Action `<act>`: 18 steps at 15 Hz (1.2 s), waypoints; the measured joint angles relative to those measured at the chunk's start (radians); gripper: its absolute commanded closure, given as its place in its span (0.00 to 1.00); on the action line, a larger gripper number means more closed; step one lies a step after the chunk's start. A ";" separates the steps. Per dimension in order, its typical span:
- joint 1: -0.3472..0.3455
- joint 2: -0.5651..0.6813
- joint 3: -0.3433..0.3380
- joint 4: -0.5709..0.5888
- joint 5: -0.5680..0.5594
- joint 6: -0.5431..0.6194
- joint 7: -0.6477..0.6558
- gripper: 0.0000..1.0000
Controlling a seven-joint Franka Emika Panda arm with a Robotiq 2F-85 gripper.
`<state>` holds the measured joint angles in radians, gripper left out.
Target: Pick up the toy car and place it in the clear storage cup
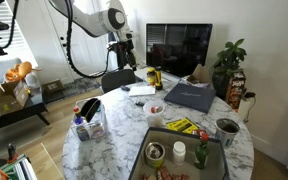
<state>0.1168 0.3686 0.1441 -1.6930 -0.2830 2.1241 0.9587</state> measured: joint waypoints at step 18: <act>0.066 0.516 -0.105 0.463 0.285 -0.130 0.056 0.00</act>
<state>0.1825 0.8843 0.0392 -1.2301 0.0022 1.9938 1.0143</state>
